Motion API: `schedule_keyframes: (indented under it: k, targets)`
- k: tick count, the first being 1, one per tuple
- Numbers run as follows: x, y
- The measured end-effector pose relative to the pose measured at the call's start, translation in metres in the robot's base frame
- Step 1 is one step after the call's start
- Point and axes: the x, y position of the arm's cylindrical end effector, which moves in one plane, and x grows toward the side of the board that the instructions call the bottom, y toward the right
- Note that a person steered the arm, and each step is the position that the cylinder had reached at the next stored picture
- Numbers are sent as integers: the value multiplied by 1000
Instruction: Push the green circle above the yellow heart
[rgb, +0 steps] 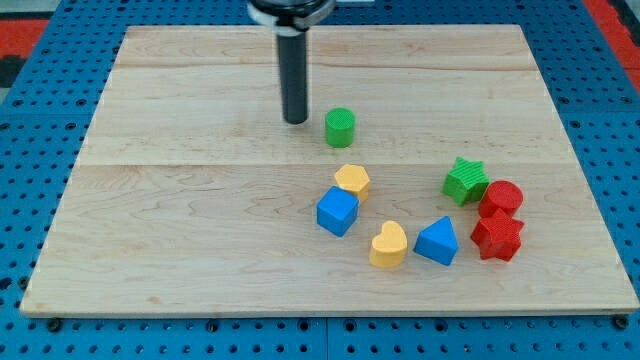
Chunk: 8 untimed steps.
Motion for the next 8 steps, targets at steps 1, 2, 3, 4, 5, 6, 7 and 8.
schedule_keyframes:
  k: [1, 2, 3, 4, 5, 6, 7, 8]
  targets:
    - [55, 16]
    - [36, 51]
    - [2, 77]
    - [-18, 88]
    - [-67, 83]
    - [-79, 85]
    - [-50, 84]
    - [-56, 90]
